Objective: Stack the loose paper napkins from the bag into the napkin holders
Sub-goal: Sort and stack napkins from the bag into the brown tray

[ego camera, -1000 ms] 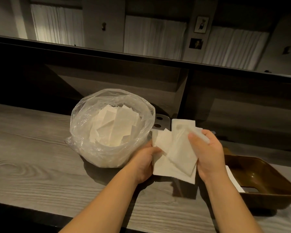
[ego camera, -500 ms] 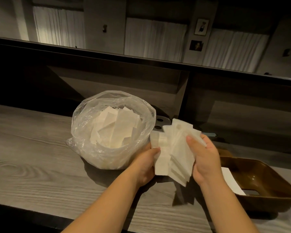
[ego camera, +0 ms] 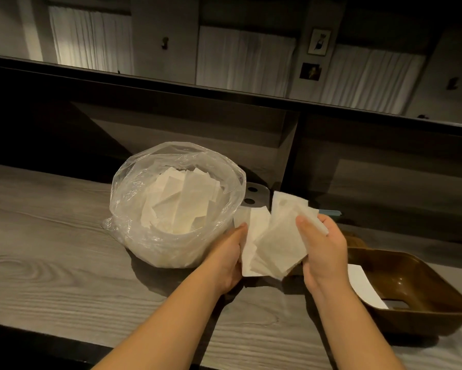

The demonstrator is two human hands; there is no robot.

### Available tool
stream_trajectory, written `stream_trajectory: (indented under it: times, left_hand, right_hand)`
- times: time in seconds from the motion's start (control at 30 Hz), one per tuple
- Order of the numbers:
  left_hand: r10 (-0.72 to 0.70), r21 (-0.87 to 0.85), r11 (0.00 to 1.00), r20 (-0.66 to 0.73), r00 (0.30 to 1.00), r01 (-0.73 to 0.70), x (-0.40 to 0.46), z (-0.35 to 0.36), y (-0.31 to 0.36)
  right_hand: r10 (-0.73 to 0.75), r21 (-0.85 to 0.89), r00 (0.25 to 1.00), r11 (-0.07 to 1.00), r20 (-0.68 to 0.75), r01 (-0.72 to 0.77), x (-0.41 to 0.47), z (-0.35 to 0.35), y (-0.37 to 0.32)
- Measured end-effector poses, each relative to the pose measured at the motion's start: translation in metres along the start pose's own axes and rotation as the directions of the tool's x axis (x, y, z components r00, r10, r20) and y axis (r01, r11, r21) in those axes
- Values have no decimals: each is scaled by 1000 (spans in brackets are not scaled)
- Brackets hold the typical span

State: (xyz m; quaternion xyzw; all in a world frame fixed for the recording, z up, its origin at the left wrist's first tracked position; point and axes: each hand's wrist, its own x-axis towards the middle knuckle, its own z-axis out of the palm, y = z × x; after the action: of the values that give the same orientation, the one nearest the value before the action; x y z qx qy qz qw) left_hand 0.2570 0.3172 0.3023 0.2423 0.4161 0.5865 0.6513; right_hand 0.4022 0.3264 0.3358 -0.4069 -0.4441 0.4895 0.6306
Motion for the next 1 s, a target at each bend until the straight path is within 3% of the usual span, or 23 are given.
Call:
stream_trajectory:
  times: [0.1,0.17,0.27,0.4,0.63,0.77,0.9,1.0]
  left_hand:
    - [-16,47,999,29,999,14,-1,-1,1]
    - [-19,100,995,69,997,12,-2,-1,0]
    - [15,98,995,97,995,-25,-4,-1,0]
    - [-15,70,998,126,992,6,-7,-1,3]
    - [-8,200,980,118,993,-16,-4,-3,-3]
    - [-39,308,951,215,976,-30,-6,-4,-1]
    - [-43,433,899,239,970,-67,-5,-8,0]
    - [-35,464,883,220,975,-73,-2,-11,4]
  right_hand:
    - [44,23,995,999,94,-46,0,-1,-1]
    - [59,-111,986,993,155,-42,-2,2,3]
    - [-67,-421,979,896,190,143,-2,8,11]
    - [-113,-504,975,841,192,197,4,9,18]
    - [-25,-293,988,954,154,70,6,6,16]
    - [21,-301,987,953,161,29,6,11,17]
    - [221,-321,957,935,186,-153,8,7,16]
    - [154,-333,971,939,182,-86,12,1,17]
